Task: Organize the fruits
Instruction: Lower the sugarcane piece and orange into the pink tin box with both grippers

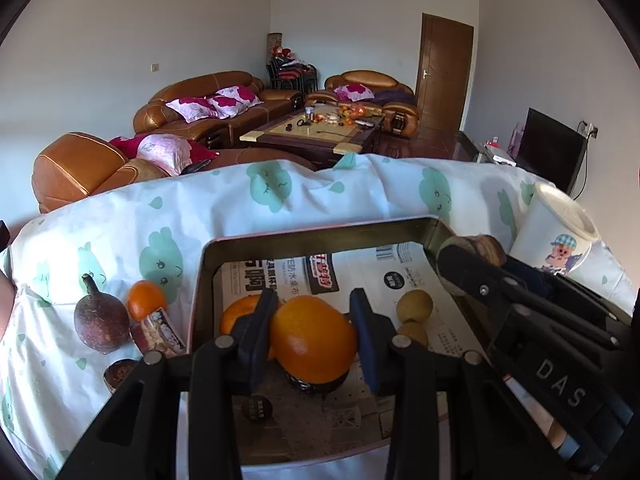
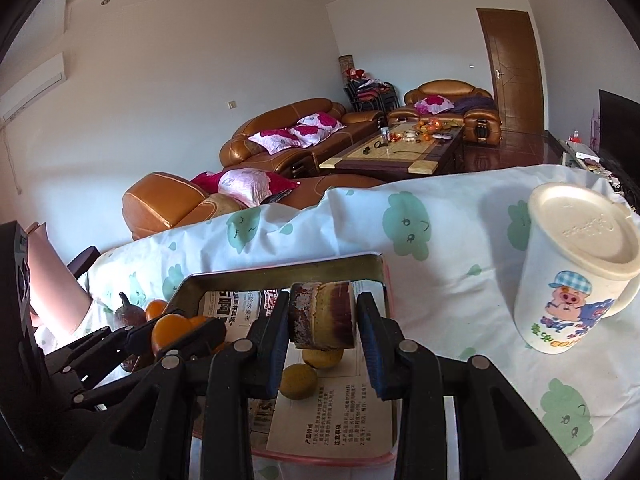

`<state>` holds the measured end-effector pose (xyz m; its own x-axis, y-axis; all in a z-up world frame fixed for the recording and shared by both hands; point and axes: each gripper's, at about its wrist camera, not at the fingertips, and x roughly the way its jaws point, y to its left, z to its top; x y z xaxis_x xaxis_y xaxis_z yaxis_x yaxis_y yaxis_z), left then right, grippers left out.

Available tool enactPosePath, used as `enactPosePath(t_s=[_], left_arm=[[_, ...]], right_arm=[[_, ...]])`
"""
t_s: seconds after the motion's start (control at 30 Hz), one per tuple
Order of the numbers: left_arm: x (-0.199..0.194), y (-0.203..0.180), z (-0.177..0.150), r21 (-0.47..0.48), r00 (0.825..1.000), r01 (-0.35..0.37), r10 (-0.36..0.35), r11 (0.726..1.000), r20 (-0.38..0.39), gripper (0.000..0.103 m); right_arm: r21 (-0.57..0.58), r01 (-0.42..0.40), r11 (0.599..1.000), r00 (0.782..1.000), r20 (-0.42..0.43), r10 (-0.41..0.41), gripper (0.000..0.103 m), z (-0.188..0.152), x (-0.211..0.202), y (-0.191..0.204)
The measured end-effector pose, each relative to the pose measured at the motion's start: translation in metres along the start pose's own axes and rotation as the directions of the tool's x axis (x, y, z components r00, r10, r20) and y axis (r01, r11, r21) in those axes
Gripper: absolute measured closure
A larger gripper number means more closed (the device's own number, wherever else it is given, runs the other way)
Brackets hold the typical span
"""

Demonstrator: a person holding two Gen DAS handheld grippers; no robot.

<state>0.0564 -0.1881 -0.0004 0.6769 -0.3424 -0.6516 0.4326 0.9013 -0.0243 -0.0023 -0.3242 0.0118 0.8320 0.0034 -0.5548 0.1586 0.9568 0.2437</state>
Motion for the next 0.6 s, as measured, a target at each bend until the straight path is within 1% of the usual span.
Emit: enactPosePath(t_s=[0.17,0.3,0.47,0.5,0.57,0.6], left_arm=[[0.001,-0.006,-0.005,0.032,1.000,-0.027,0.027,0.999,0.006,0.064],[0.001,-0.008,-0.006,0.036,1.000,-0.026,0.026,0.999,0.007,0.064],[0.001,-0.007,-0.006,0.024,1.000,-0.020,0.020,0.999,0.011,0.063],[0.000,-0.007,-0.006,0.022,1.000,-0.022,0.022,0.999,0.017,0.061],[-0.002,-0.007,-0.006,0.025,0.999,-0.025,0.024,0.999,0.028,0.051],[-0.004,-0.008,-0.006,0.025,0.999,-0.025,0.024,0.999,0.038,0.041]], right_arm=[[0.019,-0.048,0.999,0.998,-0.047,0.049,0.068,-0.004,0.010,-0.001],[0.018,-0.060,0.998,0.996,-0.071,0.061,0.067,-0.007,0.015,0.000],[0.055,-0.101,0.993,0.990,-0.089,0.106,0.067,-0.008,0.017,-0.002],[0.060,-0.103,0.993,0.990,-0.091,0.108,0.067,-0.008,0.018,-0.002],[0.070,-0.110,0.991,0.990,-0.084,0.116,0.064,-0.007,0.016,-0.003],[0.076,-0.121,0.990,0.989,-0.072,0.126,0.057,-0.006,0.014,-0.003]])
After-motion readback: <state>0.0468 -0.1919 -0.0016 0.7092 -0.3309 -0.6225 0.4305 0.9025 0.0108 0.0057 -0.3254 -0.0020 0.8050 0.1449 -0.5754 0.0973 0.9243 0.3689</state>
